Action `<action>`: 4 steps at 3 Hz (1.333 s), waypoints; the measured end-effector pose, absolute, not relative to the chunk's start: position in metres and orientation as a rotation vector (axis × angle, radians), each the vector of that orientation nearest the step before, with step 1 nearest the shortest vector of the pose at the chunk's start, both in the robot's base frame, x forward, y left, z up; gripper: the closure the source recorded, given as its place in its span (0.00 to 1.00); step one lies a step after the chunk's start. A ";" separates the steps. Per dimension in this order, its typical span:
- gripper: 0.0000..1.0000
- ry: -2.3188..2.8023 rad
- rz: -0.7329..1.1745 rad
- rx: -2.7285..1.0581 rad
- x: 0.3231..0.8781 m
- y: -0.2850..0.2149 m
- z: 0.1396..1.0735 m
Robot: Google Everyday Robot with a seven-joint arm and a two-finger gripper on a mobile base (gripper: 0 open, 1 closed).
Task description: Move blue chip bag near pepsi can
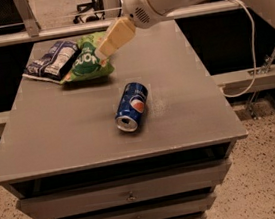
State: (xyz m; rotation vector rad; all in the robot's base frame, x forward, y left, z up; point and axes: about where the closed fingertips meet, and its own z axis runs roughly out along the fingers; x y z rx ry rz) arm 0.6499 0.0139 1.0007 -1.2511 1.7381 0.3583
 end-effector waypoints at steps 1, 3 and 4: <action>0.00 1.737 0.330 -1.195 0.673 0.037 0.978; 0.00 1.707 0.335 -1.144 0.729 0.079 0.947; 0.00 1.672 0.371 -1.212 0.741 0.109 0.940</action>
Offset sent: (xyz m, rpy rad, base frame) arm 0.0848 0.0541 -0.0612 0.0783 -0.0545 -0.1508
